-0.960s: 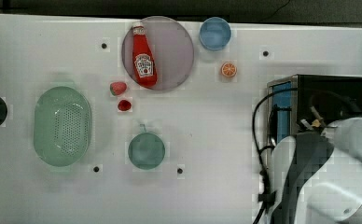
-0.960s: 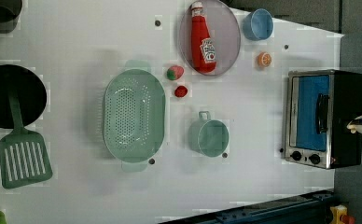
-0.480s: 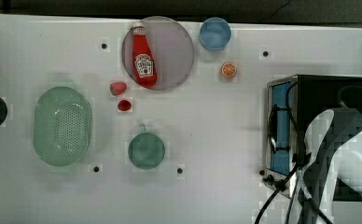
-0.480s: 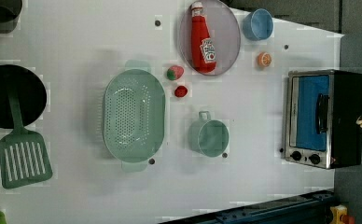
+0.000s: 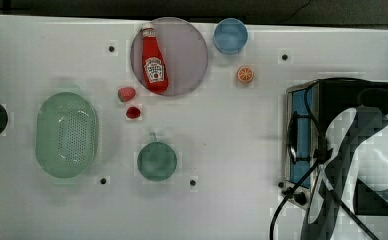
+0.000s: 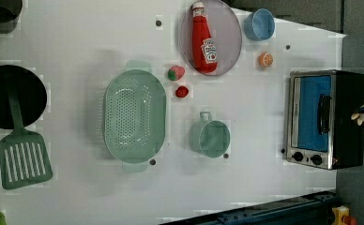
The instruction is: Pick banana from table and place on oven.
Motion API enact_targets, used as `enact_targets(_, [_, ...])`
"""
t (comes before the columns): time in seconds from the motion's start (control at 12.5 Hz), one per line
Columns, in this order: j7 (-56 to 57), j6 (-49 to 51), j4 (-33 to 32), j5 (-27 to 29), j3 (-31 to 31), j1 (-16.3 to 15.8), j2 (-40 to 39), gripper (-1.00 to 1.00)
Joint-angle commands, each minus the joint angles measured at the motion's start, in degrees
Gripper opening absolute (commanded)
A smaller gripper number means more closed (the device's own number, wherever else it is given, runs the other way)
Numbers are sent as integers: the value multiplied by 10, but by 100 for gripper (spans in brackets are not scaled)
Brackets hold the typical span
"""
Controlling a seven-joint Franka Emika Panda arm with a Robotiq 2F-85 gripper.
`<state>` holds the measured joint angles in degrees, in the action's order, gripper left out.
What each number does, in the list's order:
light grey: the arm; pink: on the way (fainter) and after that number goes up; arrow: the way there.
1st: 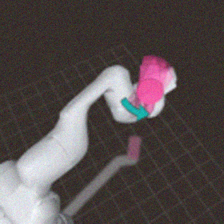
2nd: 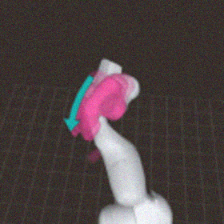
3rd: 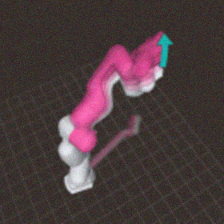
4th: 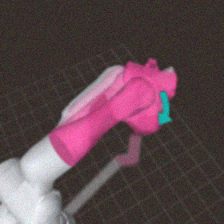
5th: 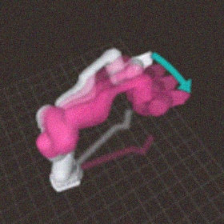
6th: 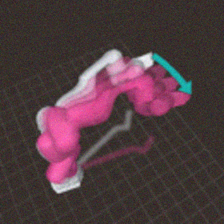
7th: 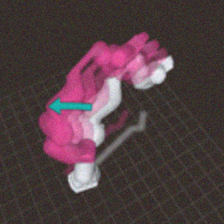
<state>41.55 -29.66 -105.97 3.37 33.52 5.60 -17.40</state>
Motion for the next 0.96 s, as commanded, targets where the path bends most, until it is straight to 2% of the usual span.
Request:
enact_targets(0.08, [44, -2, 1, 4, 1, -2, 33, 71])
enact_targets(0.16, [45, 2, 3, 3, 1, -2, 39, 93])
enact_targets(0.24, [45, 11, 10, 0, 1, -4, 50, 100])
enact_targets(0.48, [45, 92, 39, -7, -6, -15, 115, 100])
enact_targets(0.64, [29, 162, 53, -35, -25, -26, 169, 100])
enact_targets(0.96, [-115, 234, 40, -83, -131, -46, 265, 100])
